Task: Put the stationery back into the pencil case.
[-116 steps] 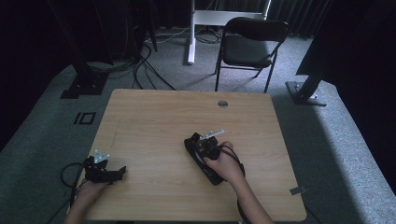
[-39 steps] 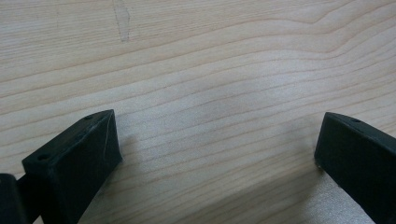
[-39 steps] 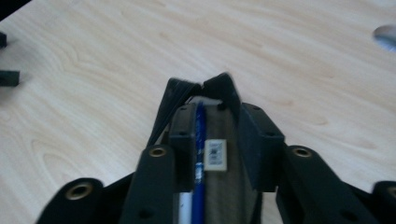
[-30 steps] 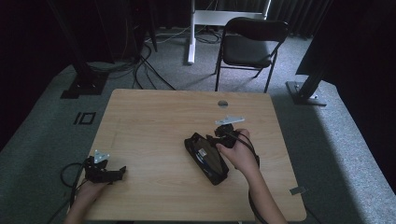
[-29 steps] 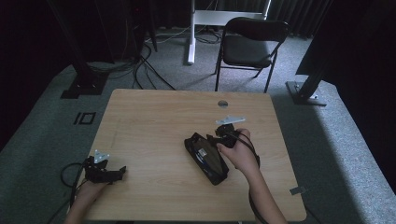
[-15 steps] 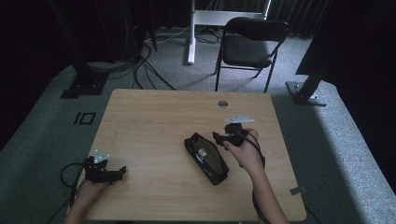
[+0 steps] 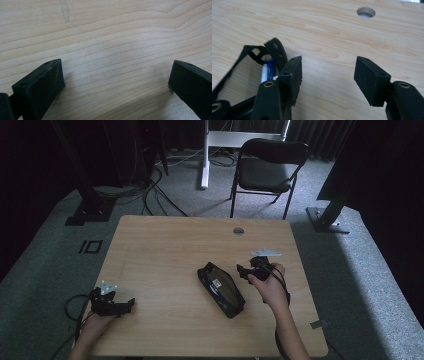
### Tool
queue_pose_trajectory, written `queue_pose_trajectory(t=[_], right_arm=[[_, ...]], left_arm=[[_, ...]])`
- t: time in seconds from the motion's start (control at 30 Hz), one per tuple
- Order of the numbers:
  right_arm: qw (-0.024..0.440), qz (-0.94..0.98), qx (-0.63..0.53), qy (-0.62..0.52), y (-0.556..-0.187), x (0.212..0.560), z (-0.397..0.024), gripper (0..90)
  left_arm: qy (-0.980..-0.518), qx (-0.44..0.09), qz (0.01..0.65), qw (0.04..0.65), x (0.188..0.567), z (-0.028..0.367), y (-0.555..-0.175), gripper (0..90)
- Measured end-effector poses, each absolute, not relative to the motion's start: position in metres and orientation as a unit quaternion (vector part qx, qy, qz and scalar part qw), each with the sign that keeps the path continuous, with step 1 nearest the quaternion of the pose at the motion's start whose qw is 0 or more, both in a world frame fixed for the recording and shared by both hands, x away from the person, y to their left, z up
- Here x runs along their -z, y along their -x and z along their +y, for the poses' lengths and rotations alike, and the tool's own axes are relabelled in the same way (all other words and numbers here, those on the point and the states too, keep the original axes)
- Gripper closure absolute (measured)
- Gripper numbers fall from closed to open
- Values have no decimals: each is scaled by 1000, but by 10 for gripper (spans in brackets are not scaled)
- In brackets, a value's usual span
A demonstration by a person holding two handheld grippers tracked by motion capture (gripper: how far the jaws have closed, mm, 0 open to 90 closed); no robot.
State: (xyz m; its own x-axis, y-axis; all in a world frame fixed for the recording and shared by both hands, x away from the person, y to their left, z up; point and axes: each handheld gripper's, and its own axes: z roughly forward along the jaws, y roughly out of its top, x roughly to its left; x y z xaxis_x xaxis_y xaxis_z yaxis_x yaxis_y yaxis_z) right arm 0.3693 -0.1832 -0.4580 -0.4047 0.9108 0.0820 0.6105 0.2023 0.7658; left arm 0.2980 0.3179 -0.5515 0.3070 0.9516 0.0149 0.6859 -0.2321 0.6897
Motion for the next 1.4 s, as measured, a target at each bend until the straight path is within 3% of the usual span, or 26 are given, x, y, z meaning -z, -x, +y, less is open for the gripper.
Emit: queue_pose_trajectory(t=[1.4], right_arm=[[219,710,-360,-564,-336,518,-252,270]], left_arm=[[-753,-225,544,296,552,318,-298,3]])
